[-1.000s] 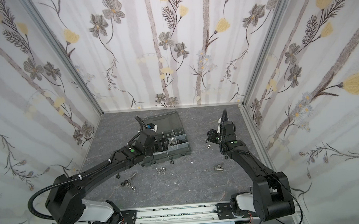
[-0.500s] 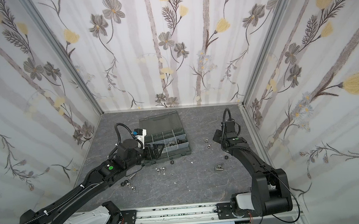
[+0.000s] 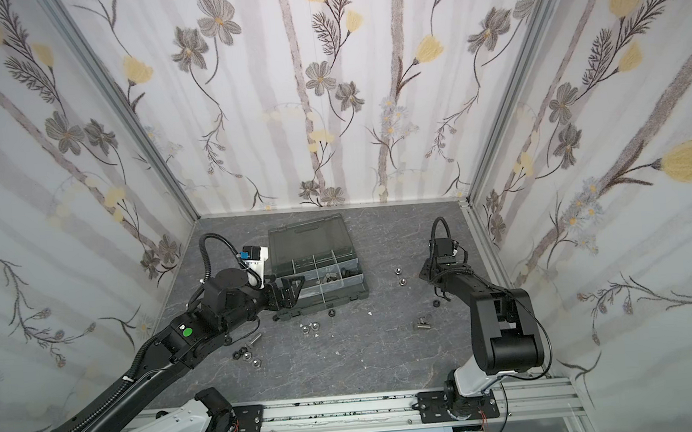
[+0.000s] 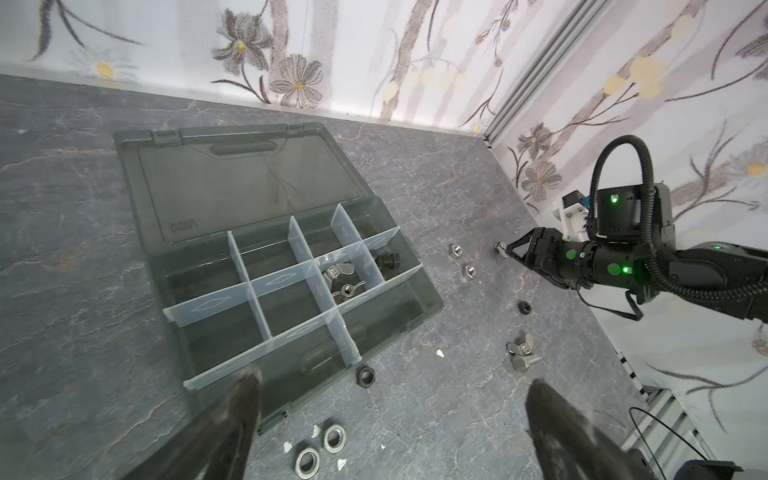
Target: Sort the screws and nuts into containers
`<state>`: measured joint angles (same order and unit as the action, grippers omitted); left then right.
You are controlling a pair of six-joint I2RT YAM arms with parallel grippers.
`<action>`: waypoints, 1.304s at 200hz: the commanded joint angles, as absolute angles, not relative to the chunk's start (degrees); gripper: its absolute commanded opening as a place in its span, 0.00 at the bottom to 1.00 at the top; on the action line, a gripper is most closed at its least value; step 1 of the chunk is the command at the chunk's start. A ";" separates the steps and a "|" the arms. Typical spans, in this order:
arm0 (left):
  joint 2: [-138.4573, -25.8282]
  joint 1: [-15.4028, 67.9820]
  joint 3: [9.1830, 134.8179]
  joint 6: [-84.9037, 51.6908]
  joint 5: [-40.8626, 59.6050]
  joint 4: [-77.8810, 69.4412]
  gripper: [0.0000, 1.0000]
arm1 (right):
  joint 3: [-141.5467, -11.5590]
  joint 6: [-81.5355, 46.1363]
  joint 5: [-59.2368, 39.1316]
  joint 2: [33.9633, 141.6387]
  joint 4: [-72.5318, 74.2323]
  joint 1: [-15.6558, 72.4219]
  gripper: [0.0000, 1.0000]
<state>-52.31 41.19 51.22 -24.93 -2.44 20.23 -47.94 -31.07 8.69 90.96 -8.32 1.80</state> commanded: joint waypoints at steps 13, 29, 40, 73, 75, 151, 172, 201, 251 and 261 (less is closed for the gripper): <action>-51.65 41.04 51.33 -22.54 -5.29 22.68 1.00 | -50.04 -31.95 6.20 95.77 -4.45 1.41 0.61; -51.59 40.94 50.57 -21.98 -5.49 22.30 1.00 | -51.17 -32.30 5.49 97.98 -3.92 1.41 0.61; -51.64 40.88 49.90 -21.88 -5.88 21.73 1.00 | -52.12 -32.51 4.94 99.31 -3.60 1.41 0.61; -51.55 40.87 47.79 -22.41 -6.13 20.67 1.00 | -55.02 -32.75 5.19 102.16 -3.67 1.32 0.61; -51.52 40.87 47.67 -22.34 -6.08 20.66 1.00 | -55.15 -32.75 5.23 102.36 -3.69 1.27 0.61; -51.96 39.86 46.54 -22.15 -6.86 20.04 1.00 | -56.60 -31.83 4.28 105.48 -3.94 -0.07 0.51; -51.86 39.43 46.34 -22.23 -6.52 19.95 1.00 | -56.43 -31.13 3.50 105.73 -4.03 -0.17 0.46; -51.99 38.53 46.45 -22.10 -5.73 19.69 1.00 | -56.73 -30.15 2.48 106.40 -4.95 -0.18 0.40; -51.64 36.56 45.74 -22.54 -4.13 19.42 1.00 | -56.08 -28.94 2.42 105.00 -5.45 -0.18 0.22; -51.45 36.56 45.46 -22.67 -4.13 19.42 1.00 | -55.84 -28.92 2.29 104.90 -5.45 -0.18 0.18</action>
